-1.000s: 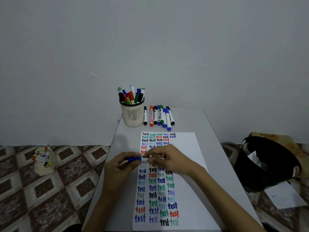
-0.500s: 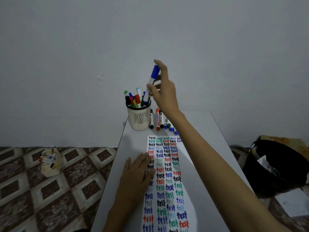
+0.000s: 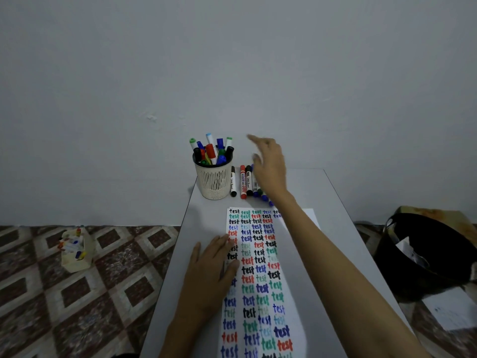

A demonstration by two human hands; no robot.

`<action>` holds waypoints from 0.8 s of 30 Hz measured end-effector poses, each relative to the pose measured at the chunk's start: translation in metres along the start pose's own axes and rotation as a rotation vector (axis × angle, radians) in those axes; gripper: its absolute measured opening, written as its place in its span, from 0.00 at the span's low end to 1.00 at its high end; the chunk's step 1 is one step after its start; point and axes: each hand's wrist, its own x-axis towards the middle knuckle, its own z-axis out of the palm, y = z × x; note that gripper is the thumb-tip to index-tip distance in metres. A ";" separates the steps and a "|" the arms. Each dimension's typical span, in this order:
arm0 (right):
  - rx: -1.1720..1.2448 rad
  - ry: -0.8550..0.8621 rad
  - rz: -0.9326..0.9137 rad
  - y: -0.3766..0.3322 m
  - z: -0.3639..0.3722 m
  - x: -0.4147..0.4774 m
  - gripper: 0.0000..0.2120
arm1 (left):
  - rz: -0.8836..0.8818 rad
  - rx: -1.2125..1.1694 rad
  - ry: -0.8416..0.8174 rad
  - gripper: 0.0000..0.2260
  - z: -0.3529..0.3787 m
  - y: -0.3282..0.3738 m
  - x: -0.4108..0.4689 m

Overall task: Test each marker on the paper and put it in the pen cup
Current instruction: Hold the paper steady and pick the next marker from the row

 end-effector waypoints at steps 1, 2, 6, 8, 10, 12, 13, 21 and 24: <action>-0.033 -0.028 0.121 0.014 -0.007 -0.003 0.26 | 0.003 -0.004 0.002 0.37 0.000 0.000 0.000; -0.114 -0.100 0.225 0.029 -0.012 -0.006 0.26 | 0.006 -0.009 0.006 0.37 0.000 0.000 0.000; -0.353 -0.483 0.376 0.070 -0.021 -0.027 0.22 | 0.003 -0.007 0.006 0.38 0.000 0.000 0.000; -0.364 -0.453 0.303 0.077 -0.020 -0.036 0.20 | 0.000 -0.006 0.013 0.37 0.000 -0.001 0.000; -0.386 -0.385 0.216 0.079 -0.019 -0.044 0.17 | -0.001 0.000 0.018 0.36 0.000 -0.001 -0.001; -0.330 -0.300 0.213 0.080 -0.020 -0.051 0.14 | 0.002 -0.005 0.030 0.36 0.001 -0.002 0.000; -0.272 -0.229 0.243 0.080 -0.022 -0.054 0.13 | 0.005 -0.009 0.033 0.37 0.001 -0.002 0.000; 0.526 0.323 0.247 0.001 -0.051 -0.090 0.08 | -0.013 -0.142 0.105 0.30 -0.003 0.005 -0.003; 0.776 0.021 0.294 -0.035 -0.056 -0.130 0.05 | 0.009 -0.226 0.184 0.31 -0.013 0.019 -0.004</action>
